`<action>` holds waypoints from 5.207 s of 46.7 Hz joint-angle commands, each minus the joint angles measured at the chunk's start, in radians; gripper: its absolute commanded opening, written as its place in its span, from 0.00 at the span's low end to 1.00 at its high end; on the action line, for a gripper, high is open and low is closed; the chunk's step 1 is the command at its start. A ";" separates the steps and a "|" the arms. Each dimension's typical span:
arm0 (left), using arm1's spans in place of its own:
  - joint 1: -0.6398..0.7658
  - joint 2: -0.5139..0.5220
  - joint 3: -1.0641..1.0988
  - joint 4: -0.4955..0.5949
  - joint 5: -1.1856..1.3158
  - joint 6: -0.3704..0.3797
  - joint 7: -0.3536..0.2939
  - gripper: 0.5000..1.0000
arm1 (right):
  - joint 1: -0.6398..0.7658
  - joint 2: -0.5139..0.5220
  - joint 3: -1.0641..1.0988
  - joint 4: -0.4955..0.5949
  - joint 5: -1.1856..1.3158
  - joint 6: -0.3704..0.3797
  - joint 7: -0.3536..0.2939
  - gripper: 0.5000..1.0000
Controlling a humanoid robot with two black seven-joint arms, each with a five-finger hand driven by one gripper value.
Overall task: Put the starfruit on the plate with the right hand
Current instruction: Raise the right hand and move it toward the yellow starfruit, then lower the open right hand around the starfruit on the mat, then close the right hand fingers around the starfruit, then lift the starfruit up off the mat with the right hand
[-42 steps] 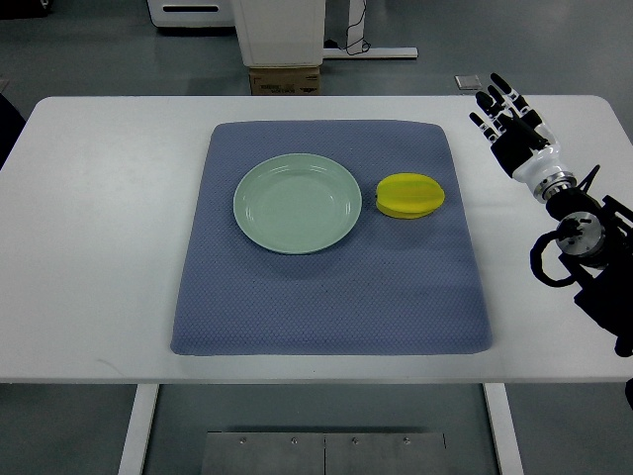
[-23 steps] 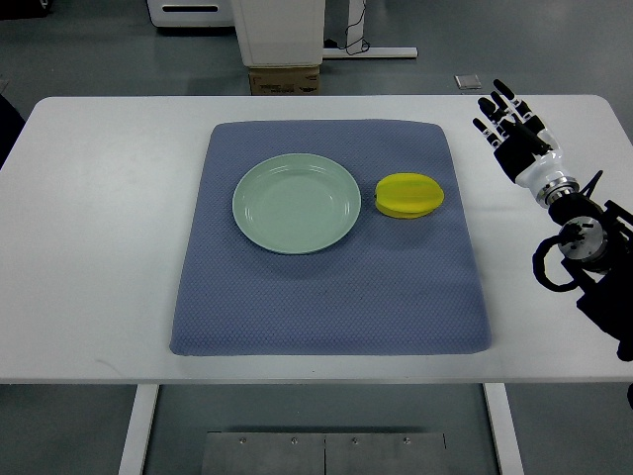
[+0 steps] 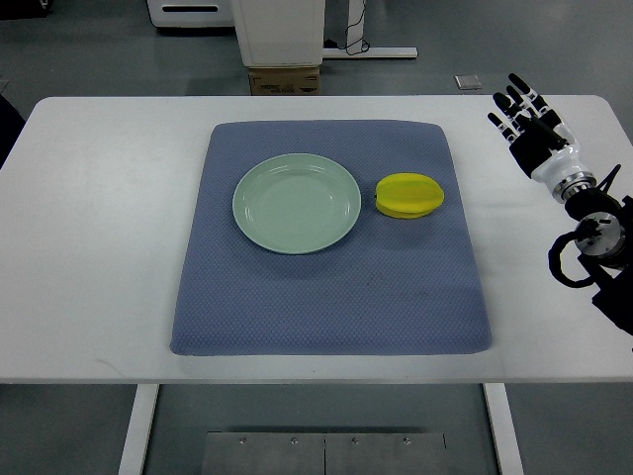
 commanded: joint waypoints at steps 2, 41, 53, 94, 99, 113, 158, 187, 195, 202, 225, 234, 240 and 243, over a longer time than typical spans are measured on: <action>0.000 0.000 0.000 0.000 0.000 0.000 0.000 1.00 | 0.001 -0.003 -0.022 0.004 -0.012 0.000 0.020 1.00; 0.000 0.000 0.000 0.000 0.000 0.000 0.000 1.00 | 0.047 -0.241 -0.387 0.354 -0.462 -0.123 0.260 1.00; 0.000 0.000 0.000 0.000 0.000 0.000 0.000 1.00 | 0.136 -0.278 -0.636 0.434 -0.577 -0.255 0.318 1.00; 0.000 0.000 0.000 0.000 0.000 0.000 0.000 1.00 | 0.228 -0.129 -0.970 0.365 -0.597 -0.503 0.318 1.00; 0.000 0.000 0.000 0.000 0.000 0.000 0.000 1.00 | 0.227 -0.106 -0.974 0.336 -0.597 -0.505 0.318 1.00; 0.000 0.000 0.000 0.000 0.000 0.000 0.000 1.00 | 0.225 -0.094 -0.983 0.308 -0.597 -0.505 0.318 0.82; 0.000 0.000 0.000 0.000 0.000 0.000 0.000 1.00 | 0.227 -0.094 -1.030 0.288 -0.597 -0.503 0.318 0.56; 0.000 0.000 0.000 0.000 0.000 0.000 0.000 1.00 | 0.244 -0.095 -1.023 0.288 -0.574 -0.491 0.318 0.00; 0.000 0.000 0.000 0.000 0.000 0.000 0.000 1.00 | 0.245 -0.101 -0.995 0.288 -0.526 -0.462 0.318 0.00; 0.000 0.000 0.000 0.000 0.000 0.000 0.000 1.00 | 0.259 -0.115 -0.935 0.288 -0.494 -0.421 0.318 0.00; 0.000 0.000 0.000 0.000 0.000 0.000 0.000 1.00 | 0.317 -0.164 -0.793 0.299 -0.493 -0.273 0.318 0.00; 0.000 0.000 0.000 0.000 0.000 0.000 0.000 1.00 | 0.316 -0.118 -0.794 0.299 -0.494 -0.272 0.318 0.00; 0.000 0.000 0.000 0.000 0.000 0.000 0.000 1.00 | 0.317 -0.060 -0.794 0.296 -0.494 -0.280 0.318 0.00; 0.000 0.000 0.000 0.000 0.000 0.000 0.000 1.00 | 0.317 -0.032 -0.794 0.293 -0.493 -0.283 0.318 0.00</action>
